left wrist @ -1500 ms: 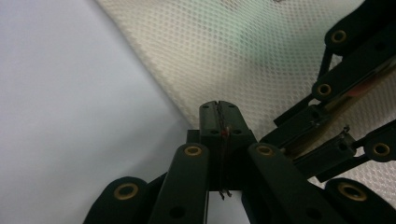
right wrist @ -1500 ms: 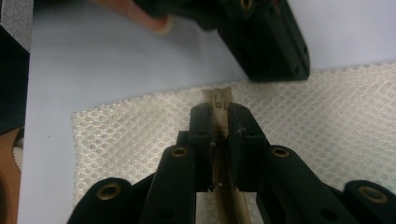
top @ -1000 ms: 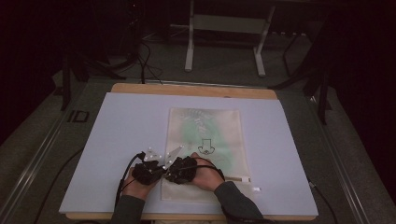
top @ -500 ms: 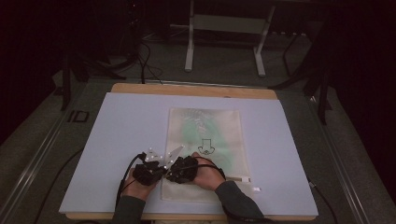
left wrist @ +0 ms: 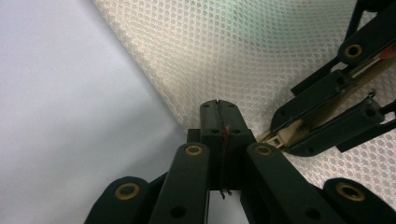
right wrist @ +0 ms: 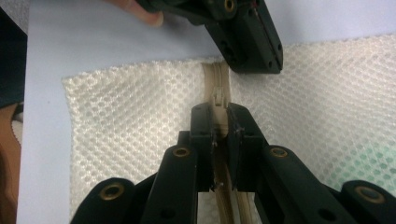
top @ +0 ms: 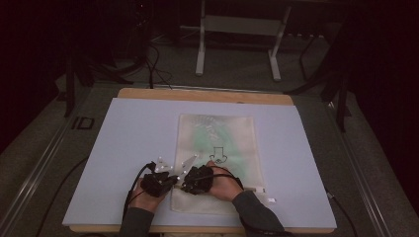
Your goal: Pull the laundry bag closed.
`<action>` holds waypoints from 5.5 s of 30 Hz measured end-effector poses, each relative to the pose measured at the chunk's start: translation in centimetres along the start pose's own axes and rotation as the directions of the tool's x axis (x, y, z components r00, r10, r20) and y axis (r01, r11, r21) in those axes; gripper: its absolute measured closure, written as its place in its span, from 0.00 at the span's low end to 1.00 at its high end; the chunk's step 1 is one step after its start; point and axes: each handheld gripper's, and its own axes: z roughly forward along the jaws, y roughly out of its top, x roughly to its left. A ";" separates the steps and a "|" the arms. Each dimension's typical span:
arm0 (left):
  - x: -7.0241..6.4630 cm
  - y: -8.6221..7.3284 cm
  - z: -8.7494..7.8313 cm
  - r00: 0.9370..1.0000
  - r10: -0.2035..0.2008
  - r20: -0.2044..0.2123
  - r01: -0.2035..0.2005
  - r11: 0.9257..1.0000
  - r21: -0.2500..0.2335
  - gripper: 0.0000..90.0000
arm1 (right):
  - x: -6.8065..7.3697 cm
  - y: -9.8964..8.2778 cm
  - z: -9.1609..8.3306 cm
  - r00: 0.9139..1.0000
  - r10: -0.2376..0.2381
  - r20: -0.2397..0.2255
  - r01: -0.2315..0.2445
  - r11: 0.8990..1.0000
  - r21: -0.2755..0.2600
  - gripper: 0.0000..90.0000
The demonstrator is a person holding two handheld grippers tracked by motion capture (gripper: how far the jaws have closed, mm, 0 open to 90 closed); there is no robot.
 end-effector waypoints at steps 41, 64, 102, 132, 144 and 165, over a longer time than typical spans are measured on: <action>0.0 0.0 0.0 1.000 -0.010 0.004 0.010 1.000 0.001 1.00 | 0.2 -1.7 -1.3 1.000 -0.002 0.015 0.002 1.000 0.028 0.91; 0.1 0.0 0.0 1.000 -0.018 0.008 0.018 1.000 0.000 1.00 | 0.2 -2.0 -1.8 1.000 -0.025 0.006 0.024 0.997 0.070 0.91; 0.0 0.1 0.0 1.000 -0.018 -0.001 0.018 1.000 0.002 1.00 | -0.1 -3.1 -3.1 0.999 -0.042 0.003 0.041 0.994 0.103 0.91; 0.0 0.0 0.0 1.000 -0.020 0.003 0.020 1.000 0.004 1.00 | -0.2 -4.9 -4.2 1.000 -0.020 0.003 0.019 0.993 0.114 0.91; 0.1 0.0 0.0 1.000 -0.021 0.005 0.021 1.000 0.003 1.00 | -0.3 -5.6 -4.5 1.000 -0.007 0.002 0.007 0.994 0.110 0.91; 0.1 0.0 0.0 1.000 -0.027 0.008 0.027 1.000 0.002 1.00 | -0.3 -6.1 -5.0 1.000 -0.003 0.001 0.003 0.993 0.116 0.91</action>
